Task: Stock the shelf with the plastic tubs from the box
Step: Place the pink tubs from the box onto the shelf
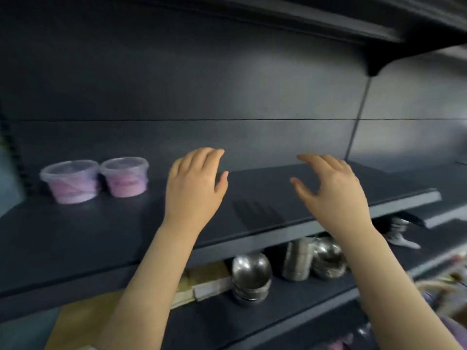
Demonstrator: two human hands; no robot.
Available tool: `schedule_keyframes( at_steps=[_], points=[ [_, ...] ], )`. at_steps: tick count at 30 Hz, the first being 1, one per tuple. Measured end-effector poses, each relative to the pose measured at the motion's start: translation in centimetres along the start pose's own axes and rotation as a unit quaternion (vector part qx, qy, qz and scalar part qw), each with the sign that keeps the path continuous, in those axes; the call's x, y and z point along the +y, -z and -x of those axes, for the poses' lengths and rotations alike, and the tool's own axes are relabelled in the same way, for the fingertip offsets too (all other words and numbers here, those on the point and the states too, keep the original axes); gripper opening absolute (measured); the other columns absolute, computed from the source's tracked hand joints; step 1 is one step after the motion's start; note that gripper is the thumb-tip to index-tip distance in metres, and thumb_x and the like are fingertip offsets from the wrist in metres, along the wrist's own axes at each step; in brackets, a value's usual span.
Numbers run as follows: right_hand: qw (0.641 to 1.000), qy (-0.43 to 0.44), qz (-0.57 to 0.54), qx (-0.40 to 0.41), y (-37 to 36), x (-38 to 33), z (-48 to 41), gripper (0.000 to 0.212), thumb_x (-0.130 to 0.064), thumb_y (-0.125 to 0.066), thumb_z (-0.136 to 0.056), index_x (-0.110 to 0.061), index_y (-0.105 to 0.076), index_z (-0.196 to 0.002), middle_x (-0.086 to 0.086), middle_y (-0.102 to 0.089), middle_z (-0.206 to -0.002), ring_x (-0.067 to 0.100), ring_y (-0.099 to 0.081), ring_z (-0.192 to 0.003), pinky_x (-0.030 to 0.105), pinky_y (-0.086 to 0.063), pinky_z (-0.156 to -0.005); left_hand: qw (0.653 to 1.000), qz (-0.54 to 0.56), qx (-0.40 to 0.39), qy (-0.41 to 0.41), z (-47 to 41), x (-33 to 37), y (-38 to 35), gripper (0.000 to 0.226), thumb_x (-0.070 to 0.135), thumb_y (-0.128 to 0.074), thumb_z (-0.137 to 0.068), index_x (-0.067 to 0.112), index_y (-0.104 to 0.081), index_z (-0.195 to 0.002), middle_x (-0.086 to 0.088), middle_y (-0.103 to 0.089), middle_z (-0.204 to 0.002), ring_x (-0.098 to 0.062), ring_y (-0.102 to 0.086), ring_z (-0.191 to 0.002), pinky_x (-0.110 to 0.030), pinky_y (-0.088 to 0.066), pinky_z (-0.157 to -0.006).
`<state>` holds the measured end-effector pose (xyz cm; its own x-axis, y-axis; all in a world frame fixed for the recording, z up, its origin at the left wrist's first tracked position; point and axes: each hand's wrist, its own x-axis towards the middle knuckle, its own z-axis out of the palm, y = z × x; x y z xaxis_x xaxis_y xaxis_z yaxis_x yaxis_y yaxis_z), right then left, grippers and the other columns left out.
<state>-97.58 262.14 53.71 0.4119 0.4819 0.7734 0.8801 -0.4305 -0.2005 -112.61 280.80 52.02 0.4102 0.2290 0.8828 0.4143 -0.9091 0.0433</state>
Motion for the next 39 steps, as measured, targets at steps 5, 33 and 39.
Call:
schedule_keyframes(
  at_steps=[5, 33, 39],
  points=[
    [0.992, -0.085, 0.091, -0.022, 9.4, 11.7, 10.2, 0.049, -0.036, -0.066, -0.085, -0.019, -0.056, -0.13, 0.002, -0.062, -0.125, 0.029, -0.053, -0.117, 0.045, -0.046, -0.096, 0.994, 0.098, -0.043, -0.035, 4.1, 16.8, -3.7, 0.042, 0.031, -0.061, -0.088, 0.015, -0.057, -0.126, -0.003, -0.06, -0.123, -0.025, -0.054, -0.115, -0.039, -0.04, -0.096],
    [0.807, -0.579, 0.007, -0.119, 10.8, 47.8, 41.1, 0.046, -0.026, -0.07, -0.085, -0.017, -0.056, -0.128, 0.0, -0.059, -0.123, 0.018, -0.053, -0.113, 0.025, -0.039, -0.087, 0.815, 0.273, -0.508, -0.059, 25.7, 47.2, -31.5, 0.046, 0.045, -0.059, -0.086, 0.021, -0.057, -0.125, 0.004, -0.057, -0.127, -0.02, -0.052, -0.119, -0.038, -0.044, -0.093],
    [0.767, -0.628, 0.002, -0.134, 10.0, 51.5, 44.1, 0.039, -0.023, -0.069, -0.086, -0.014, -0.059, -0.123, 0.004, -0.062, -0.124, 0.022, -0.054, -0.117, 0.028, -0.039, -0.09, 0.779, 0.281, -0.56, 0.015, 27.2, 49.1, -34.8, 0.046, 0.044, -0.061, -0.086, 0.018, -0.058, -0.124, 0.0, -0.058, -0.125, -0.023, -0.052, -0.117, -0.041, -0.046, -0.092]
  ],
)
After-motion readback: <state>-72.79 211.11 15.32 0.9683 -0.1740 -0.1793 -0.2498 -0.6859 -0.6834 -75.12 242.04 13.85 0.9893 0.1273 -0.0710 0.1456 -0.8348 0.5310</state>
